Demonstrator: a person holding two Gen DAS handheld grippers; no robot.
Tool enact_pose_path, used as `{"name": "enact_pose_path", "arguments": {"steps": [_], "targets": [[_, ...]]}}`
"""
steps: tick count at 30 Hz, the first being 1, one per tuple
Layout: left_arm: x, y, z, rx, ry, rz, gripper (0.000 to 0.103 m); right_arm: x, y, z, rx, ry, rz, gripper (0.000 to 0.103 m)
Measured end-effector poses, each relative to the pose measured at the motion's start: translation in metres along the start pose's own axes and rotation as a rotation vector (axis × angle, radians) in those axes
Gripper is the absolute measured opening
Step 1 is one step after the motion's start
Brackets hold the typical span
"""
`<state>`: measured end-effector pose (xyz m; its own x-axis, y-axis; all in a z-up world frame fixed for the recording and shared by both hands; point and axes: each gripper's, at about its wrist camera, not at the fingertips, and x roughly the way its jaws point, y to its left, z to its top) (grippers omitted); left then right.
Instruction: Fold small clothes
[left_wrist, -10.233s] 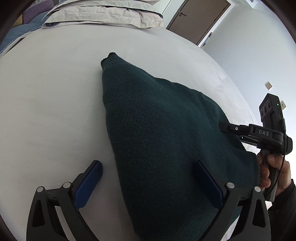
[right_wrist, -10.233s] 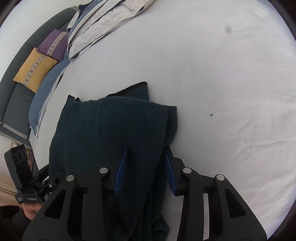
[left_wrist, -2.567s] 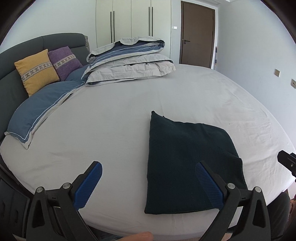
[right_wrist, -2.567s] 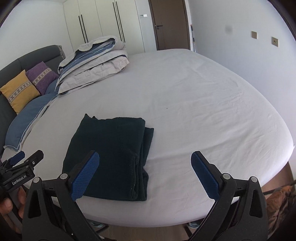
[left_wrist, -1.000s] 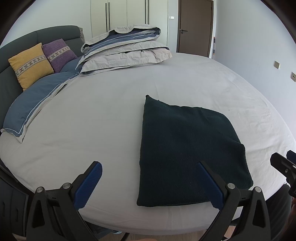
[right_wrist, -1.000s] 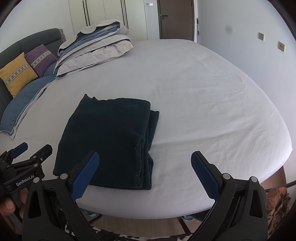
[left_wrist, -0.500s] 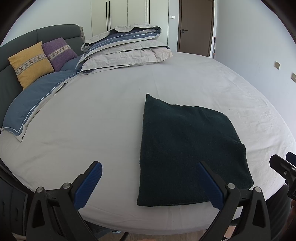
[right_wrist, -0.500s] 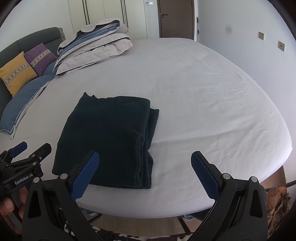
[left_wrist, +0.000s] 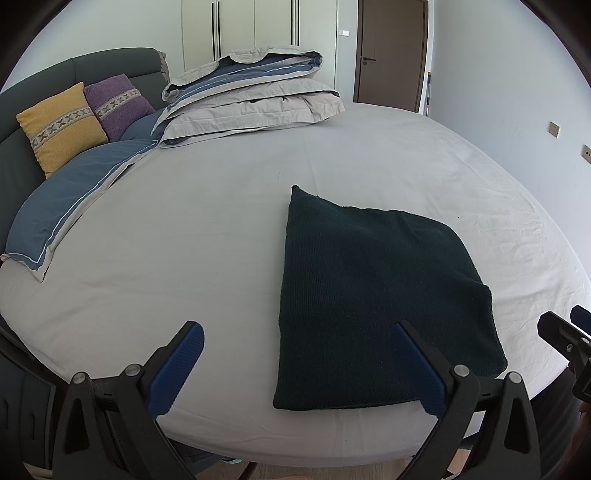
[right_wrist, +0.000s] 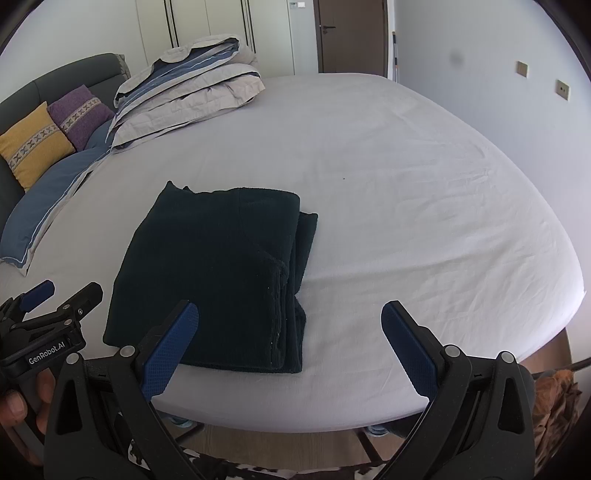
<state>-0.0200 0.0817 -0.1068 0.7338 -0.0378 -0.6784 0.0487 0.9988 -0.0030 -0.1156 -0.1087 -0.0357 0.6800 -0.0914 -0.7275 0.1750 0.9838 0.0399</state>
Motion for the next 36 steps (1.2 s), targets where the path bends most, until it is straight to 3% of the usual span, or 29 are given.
{"name": "enact_pose_path", "arguments": {"steps": [36], "targets": [[0.0007,-0.0012,-0.0032,0.0,0.004,0.0,0.103,0.0025,0.0,-0.0059,0.006,0.008,0.002,0.101]]}}
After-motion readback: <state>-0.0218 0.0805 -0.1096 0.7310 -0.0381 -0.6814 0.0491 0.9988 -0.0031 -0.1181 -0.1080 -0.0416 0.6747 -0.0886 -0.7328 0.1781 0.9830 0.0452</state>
